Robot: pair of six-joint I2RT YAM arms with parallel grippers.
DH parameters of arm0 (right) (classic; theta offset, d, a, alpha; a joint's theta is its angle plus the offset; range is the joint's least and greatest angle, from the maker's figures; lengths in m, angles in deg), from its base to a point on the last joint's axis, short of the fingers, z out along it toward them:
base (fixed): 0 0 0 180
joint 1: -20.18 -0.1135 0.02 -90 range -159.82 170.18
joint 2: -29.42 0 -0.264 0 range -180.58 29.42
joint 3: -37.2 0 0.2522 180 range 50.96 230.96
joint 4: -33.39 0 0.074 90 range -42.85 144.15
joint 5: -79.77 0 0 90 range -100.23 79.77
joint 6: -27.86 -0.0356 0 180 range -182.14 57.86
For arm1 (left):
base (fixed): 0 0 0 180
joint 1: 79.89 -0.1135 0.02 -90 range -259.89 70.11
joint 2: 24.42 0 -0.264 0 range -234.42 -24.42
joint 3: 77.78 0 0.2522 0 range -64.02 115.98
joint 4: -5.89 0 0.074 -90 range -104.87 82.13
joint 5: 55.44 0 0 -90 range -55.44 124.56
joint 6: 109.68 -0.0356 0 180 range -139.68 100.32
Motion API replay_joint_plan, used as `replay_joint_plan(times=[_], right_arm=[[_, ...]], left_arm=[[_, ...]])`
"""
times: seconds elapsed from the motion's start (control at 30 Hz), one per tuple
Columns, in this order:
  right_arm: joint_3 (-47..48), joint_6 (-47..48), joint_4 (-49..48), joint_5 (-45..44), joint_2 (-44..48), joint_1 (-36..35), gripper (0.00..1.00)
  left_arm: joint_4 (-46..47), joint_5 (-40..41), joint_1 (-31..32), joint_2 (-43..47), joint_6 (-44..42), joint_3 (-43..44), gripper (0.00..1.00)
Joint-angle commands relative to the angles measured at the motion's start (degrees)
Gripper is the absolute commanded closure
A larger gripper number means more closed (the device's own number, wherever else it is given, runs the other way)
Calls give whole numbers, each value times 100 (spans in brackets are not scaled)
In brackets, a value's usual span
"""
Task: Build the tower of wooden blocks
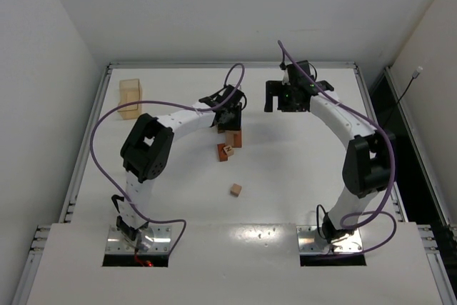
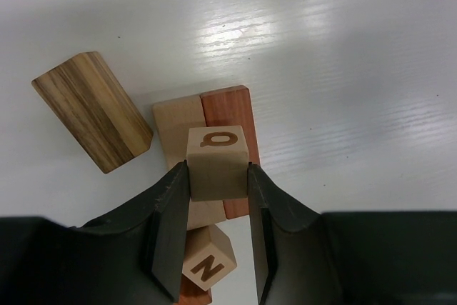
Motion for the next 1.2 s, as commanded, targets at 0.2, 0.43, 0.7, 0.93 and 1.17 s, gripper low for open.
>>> replay_joint_plan(times=[0.2, 0.43, 0.7, 0.93, 1.17], right_arm=[[32, -118, -62, 189, -98, 96, 13], [-30, -170, -62, 312, -98, 149, 13], [-30, -170, -62, 373, -98, 149, 13], [-30, -170, -114, 373, -150, 149, 13], [-135, -109, -115, 321, -45, 149, 13]], left_arm=[[52, -24, 65, -92, 48, 217, 100], [52, 29, 65, -197, 48, 217, 100], [-1, 29, 65, -259, 48, 279, 85], [-1, 29, 65, -206, -5, 226, 60], [104, 196, 65, 153, -5, 103, 55]])
